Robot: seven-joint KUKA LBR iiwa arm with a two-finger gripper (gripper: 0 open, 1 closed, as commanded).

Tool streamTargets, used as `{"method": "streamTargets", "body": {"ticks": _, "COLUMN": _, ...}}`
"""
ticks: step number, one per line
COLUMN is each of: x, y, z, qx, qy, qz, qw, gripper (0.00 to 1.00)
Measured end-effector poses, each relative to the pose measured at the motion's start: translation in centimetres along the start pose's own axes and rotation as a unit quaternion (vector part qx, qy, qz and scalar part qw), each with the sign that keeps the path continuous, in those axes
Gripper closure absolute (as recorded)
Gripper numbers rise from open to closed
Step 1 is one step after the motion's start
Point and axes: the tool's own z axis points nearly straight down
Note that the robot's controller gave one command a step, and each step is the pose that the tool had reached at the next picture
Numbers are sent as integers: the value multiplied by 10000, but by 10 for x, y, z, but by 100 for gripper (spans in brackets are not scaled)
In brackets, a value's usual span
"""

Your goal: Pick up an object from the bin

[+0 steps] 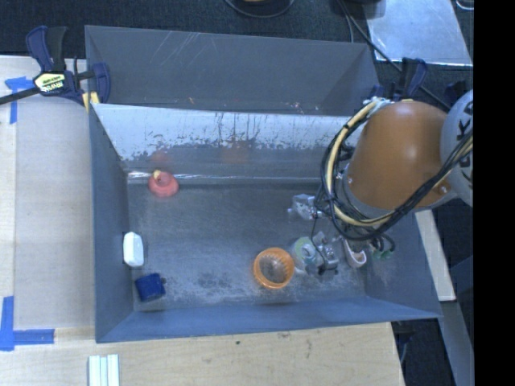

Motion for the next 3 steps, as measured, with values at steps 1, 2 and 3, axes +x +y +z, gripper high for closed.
{"method": "streamTargets", "body": {"ticks": 1, "x": -7, "y": 35, "z": 43, "qx": -30, "qy": 141, "qz": -1293, "qw": 9915, "gripper": 0}}
{"method": "streamTargets", "body": {"ticks": 2, "x": -8, "y": 13, "z": 58, "qx": 2, "qy": -5, "qz": -816, "qw": 9967, "gripper": 0}}
{"method": "streamTargets", "body": {"ticks": 3, "x": -15, "y": 25, "z": 105, "qx": -17, "qy": 143, "qz": -714, "qw": 9973, "gripper": 0}}
